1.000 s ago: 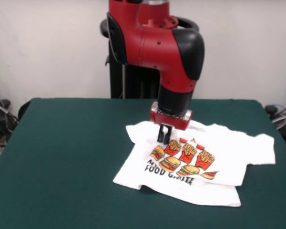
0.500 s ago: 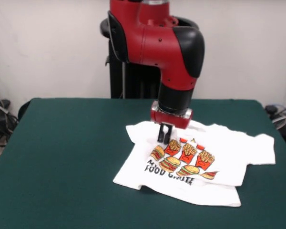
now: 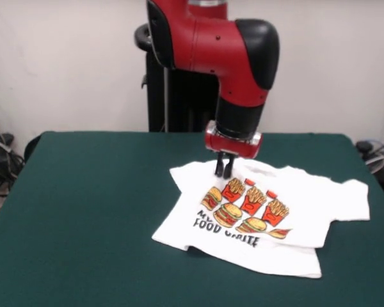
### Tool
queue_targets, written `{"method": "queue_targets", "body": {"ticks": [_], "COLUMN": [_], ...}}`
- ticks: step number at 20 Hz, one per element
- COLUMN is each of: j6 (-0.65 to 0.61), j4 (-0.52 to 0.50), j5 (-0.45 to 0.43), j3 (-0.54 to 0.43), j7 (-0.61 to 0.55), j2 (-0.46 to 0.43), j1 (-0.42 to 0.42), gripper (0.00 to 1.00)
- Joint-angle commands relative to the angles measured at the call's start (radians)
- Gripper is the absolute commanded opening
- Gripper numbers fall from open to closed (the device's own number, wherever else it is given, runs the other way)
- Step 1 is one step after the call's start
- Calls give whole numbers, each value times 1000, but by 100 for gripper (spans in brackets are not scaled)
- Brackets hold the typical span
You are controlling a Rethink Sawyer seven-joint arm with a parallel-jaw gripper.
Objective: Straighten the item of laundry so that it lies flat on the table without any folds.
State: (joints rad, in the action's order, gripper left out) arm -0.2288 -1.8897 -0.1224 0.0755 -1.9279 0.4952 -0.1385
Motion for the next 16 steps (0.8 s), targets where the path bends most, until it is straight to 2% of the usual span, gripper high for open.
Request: {"method": "queue_targets", "body": {"ticks": [1, 5, 12, 16], "j6": [-168, -119, 99, 135], "j4": [-108, -148, -130, -103], "j5": [31, 3, -59, -68], "j3": [-116, -120, -78, -61], "j7": [-79, -79, -111, -118], "j2": [138, 127, -33, -84], "j1": [-12, -21, -5, 9], "gripper": [0, 0, 0, 0]}}
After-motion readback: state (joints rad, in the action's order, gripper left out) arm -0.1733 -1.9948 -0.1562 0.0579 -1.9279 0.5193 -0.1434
